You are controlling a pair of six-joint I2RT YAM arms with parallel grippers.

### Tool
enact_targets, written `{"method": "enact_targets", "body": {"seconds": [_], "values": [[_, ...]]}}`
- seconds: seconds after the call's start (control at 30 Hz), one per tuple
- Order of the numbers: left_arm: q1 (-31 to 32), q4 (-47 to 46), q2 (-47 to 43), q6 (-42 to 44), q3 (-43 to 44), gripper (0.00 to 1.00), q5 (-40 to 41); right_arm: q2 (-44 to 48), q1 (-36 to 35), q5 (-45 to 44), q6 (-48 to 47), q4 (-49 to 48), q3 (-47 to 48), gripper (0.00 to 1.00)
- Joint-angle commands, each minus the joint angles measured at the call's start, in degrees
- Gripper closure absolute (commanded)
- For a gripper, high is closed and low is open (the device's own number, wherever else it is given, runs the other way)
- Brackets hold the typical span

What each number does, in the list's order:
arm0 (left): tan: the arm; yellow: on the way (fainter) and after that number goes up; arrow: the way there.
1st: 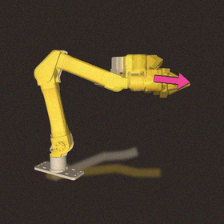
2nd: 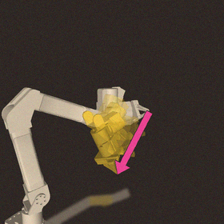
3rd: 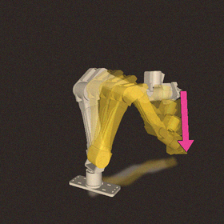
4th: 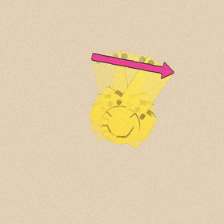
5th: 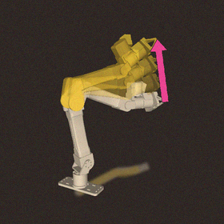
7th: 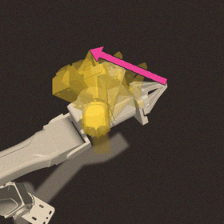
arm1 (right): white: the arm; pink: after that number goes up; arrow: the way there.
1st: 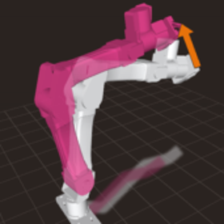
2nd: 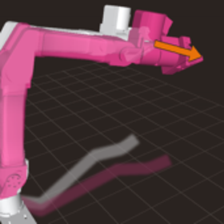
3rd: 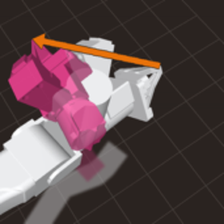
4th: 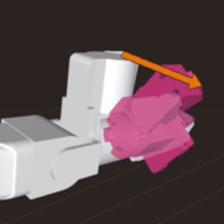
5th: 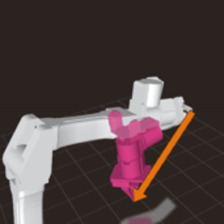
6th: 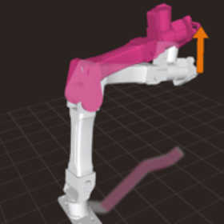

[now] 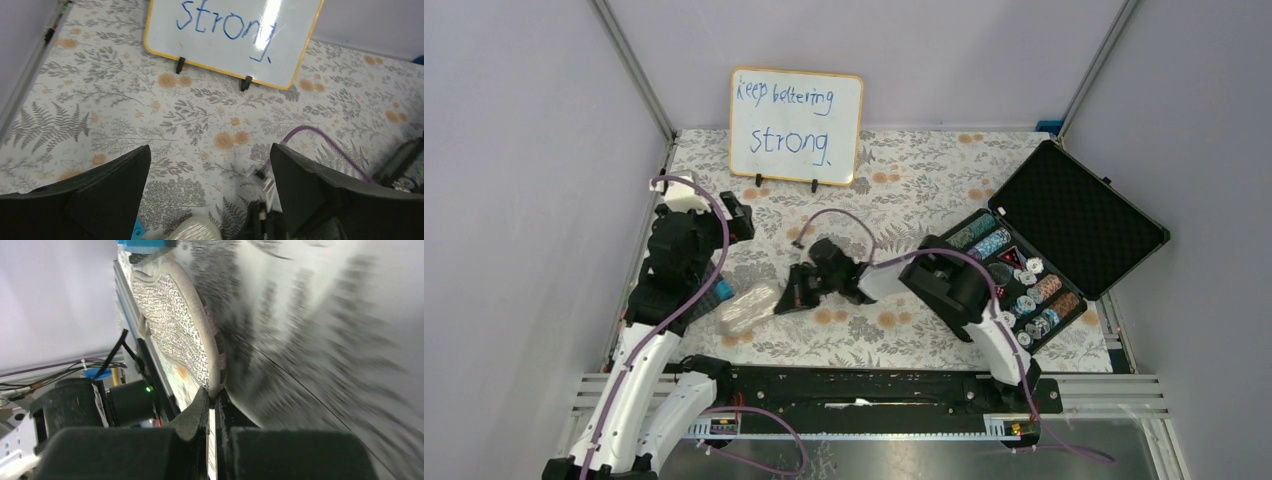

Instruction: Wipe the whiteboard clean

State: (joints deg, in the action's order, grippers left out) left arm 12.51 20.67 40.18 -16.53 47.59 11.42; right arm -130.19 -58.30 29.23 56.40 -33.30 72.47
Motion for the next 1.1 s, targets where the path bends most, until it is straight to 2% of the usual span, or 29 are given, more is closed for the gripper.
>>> {"method": "enact_targets", "body": {"seconds": [0.0,0.1,0.2,0.27,0.33,0.5,0.67,0.77,0.83,0.9,1.07], "values": [[-0.12,-4.58,1.61,1.3,-0.66,0.01,-8.96,11.82,7.79,3.56,-9.48,0.56,-8.78,1.0],[-0.05,-5.45,4.52,1.79,-0.48,0.01,-16.61,18.68,14.19,9.31,-12.47,6.49,-14.36,1.0],[1.57,-6.75,9.12,2.88,0.22,0.01,-28.78,24.46,20.41,13.77,-15.72,16.12,-16.55,1.0],[5.3,-6.25,12.33,4.58,1.04,0.01,-33.3,28.08,22.68,13.82,-20.2,24.82,-16.28,1.0],[11.6,-4.08,14.55,7.63,2.09,0.01,-32.35,31.77,23.91,11.83,-24.86,33.62,-15.63,1.0],[31.05,1.83,17.04,12.88,3.48,0.01,-17.22,40.51,24.9,12.46,-28.36,40.93,-17.3,1.0],[48.53,8.62,23.26,14.9,5.74,0.04,6.45,44.71,25.0,16.28,-28.03,42.91,-18.46,1.0],[57.34,13.56,30.27,14.46,8.02,0.1,20.52,46.21,25.04,16.71,-27.44,42.96,-19.35,1.0],[59.91,15.61,34.35,13.39,9.44,0.16,25.47,46.83,25.03,16.8,-27.18,42.94,-19.76,1.0],[60.57,15.23,36.0,12.74,9.75,0.2,26.5,47.44,25.0,16.83,-27.06,42.86,-20.0,1.0],[60.7,13.47,35.0,12.32,8.83,0.23,27.98,49.22,24.99,16.54,-26.04,42.59,-21.13,1.0]]}}
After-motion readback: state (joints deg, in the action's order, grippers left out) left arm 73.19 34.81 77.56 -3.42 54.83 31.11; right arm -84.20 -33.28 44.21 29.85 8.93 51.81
